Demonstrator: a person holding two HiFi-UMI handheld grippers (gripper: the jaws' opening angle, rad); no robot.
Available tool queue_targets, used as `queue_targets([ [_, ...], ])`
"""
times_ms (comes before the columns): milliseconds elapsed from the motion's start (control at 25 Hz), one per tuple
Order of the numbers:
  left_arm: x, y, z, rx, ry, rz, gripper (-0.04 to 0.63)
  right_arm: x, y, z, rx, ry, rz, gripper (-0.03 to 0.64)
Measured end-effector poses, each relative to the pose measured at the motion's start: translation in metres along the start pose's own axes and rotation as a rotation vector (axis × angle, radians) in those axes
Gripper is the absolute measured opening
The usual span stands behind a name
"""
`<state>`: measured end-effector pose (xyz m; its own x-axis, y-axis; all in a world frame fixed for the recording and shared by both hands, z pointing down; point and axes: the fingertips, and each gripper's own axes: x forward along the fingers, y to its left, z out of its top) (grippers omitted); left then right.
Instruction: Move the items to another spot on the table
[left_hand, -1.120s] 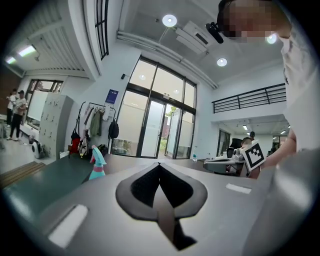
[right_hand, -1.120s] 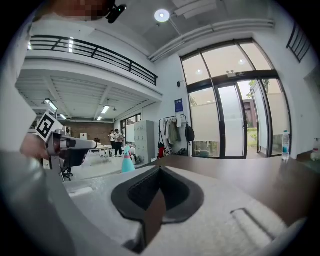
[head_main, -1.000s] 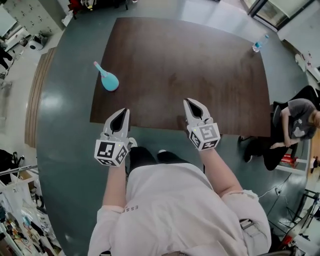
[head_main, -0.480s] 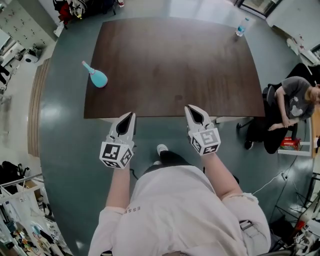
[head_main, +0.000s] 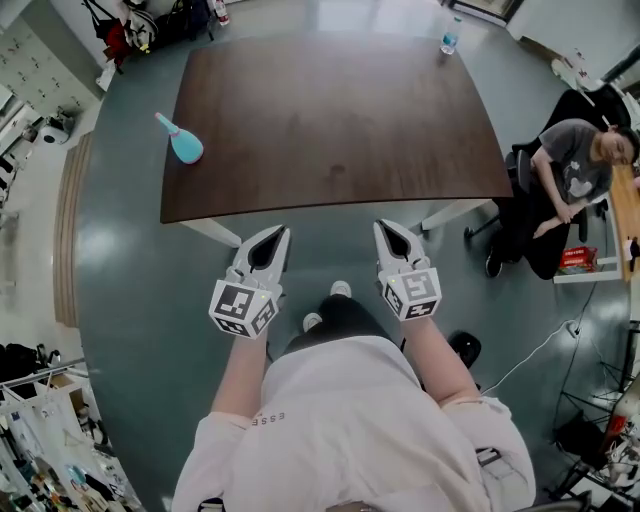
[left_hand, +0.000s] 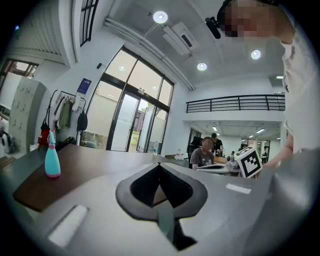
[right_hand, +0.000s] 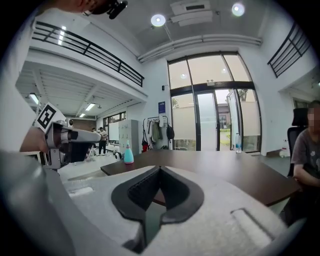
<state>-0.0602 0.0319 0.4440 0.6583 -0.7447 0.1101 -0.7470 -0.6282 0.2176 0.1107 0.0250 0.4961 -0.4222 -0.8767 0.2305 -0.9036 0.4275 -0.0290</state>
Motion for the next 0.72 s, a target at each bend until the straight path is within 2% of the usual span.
queue_targets([
  [240, -0.004, -0.022, 0.004, 0.019, -0.013, 0.003, 0.009, -0.025, -0.005, 0.004, -0.013, -0.025, 0.003, -0.009],
  [440, -0.003, -0.041, 0.004, 0.021, -0.029, 0.029, 0.009, -0.037, -0.005, 0.013, -0.042, -0.031, 0.052, -0.009],
  [720, -0.002, -0.054, 0.006, -0.015, -0.051, 0.044, 0.009, -0.047, 0.002, 0.021, -0.031, -0.034, 0.099, -0.009],
])
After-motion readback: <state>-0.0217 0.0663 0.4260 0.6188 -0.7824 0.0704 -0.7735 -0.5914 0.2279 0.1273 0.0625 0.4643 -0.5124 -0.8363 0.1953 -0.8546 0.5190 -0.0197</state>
